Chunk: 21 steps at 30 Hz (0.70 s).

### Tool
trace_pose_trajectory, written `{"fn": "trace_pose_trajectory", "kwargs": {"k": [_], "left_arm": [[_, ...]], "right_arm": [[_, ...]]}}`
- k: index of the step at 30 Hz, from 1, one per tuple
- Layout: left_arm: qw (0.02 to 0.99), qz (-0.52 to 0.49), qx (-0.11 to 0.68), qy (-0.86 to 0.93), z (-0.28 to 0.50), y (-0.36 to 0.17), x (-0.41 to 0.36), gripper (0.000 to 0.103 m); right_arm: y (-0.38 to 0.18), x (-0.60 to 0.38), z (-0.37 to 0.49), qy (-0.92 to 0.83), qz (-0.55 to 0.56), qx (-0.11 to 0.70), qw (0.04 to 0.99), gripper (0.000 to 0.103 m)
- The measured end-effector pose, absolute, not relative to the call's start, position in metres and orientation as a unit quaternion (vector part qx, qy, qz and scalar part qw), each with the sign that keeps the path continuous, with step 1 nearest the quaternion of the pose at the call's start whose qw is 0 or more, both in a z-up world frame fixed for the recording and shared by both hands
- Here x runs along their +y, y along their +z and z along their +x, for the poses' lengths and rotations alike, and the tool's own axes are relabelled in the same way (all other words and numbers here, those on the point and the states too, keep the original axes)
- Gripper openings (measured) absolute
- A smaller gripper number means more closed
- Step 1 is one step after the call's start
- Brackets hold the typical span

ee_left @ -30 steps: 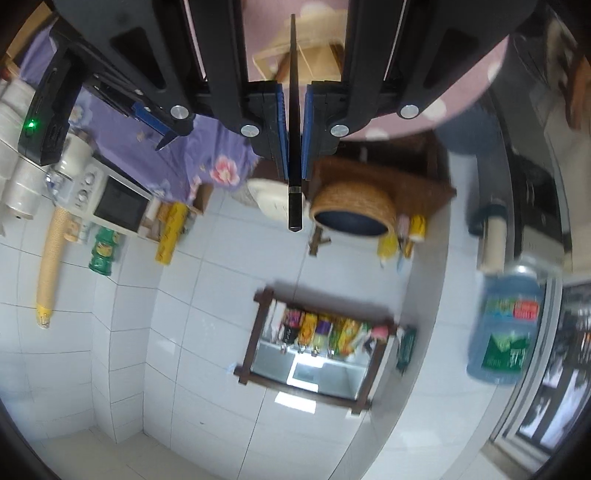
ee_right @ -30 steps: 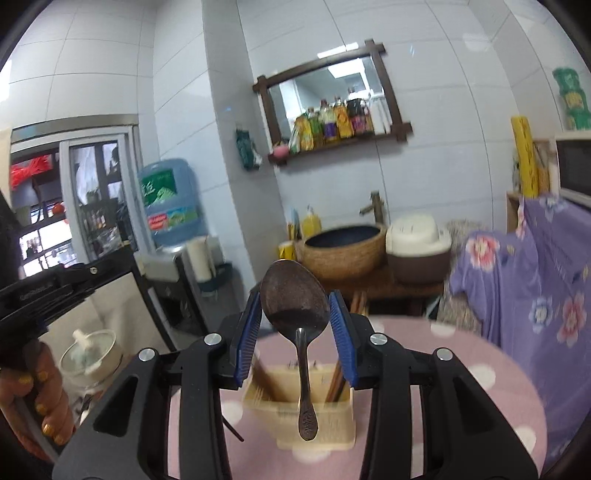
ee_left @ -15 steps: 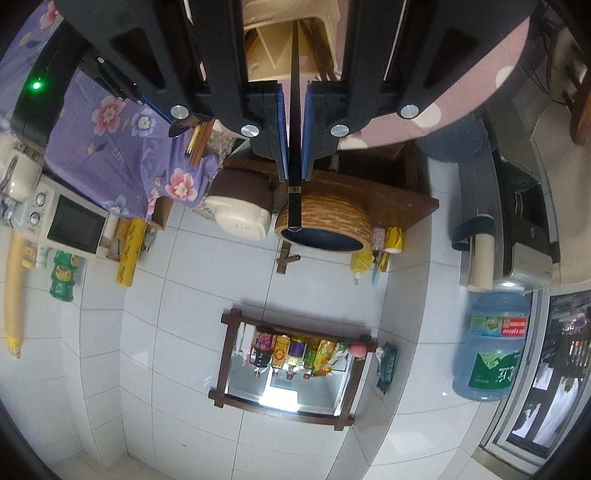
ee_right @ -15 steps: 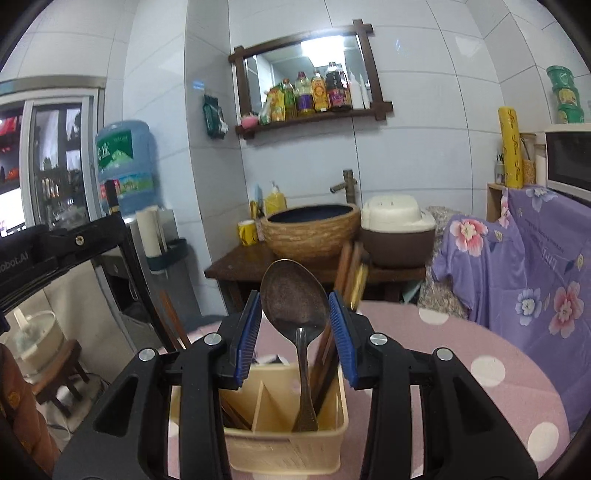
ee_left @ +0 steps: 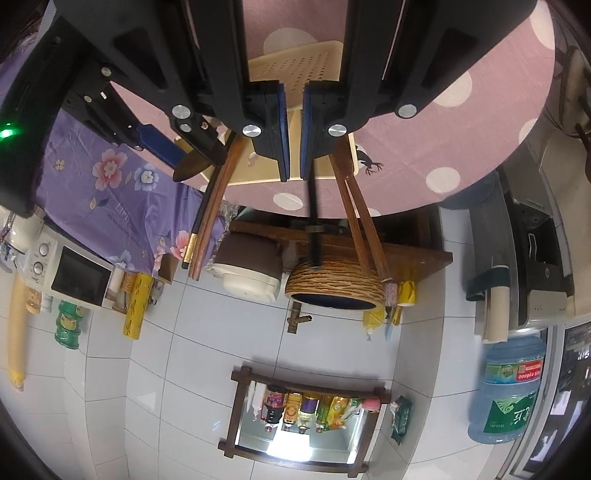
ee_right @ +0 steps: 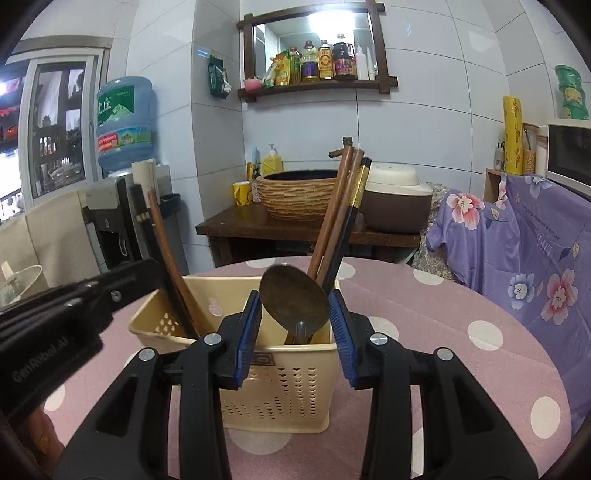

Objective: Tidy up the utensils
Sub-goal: 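Carry the spoon and black chopstick into the cream basket and open both tools, then grasp the translucent plastic spoon with the left tool while the right tool reaches a brown chopstick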

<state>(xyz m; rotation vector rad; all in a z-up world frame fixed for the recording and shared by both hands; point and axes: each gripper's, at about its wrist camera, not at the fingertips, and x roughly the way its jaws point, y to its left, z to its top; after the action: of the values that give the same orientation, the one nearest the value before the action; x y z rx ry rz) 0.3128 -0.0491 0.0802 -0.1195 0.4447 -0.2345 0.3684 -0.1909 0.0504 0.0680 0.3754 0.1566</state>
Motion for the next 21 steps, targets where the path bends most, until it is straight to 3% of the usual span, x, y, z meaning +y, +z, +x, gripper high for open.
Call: {"fn": "trace_pose_trajectory", "kwargs": {"k": [1,4,5,6,8,14,21], "left_arm": [[0.968,-0.058,0.217,-0.115,0.309,0.082,-0.049,0.007],[0.966,-0.057,0.222,-0.118,0.294,0.085,-0.044,0.012],[0.964,-0.051,0.233,-0.116,0.287,0.083,-0.043,0.026],[0.961,-0.048,0.245,-0.117,0.282,0.078,-0.042,0.05],[0.952,-0.049,0.276,-0.121,0.269,0.066,-0.037,0.067],[0.922,-0.044,0.365,-0.123,0.225,0.006,-0.033,0.067],[0.905,-0.068,0.407,-0.107,0.206,-0.029,-0.022,0.065]], "right_arm": [[0.053,-0.192,0.363,0.074,0.034,0.178,0.981,0.055],[0.06,-0.2,0.339,0.062,0.035,0.166,0.983,0.056],[0.061,-0.203,0.332,0.056,0.033,0.172,0.983,0.056],[0.059,-0.207,0.323,0.049,0.031,0.184,0.981,0.056],[0.052,-0.214,0.309,0.041,0.026,0.215,0.975,0.057],[0.003,-0.231,0.272,0.012,0.015,0.33,0.944,0.057],[-0.058,-0.217,0.241,0.016,0.031,0.433,0.901,0.054]]}}
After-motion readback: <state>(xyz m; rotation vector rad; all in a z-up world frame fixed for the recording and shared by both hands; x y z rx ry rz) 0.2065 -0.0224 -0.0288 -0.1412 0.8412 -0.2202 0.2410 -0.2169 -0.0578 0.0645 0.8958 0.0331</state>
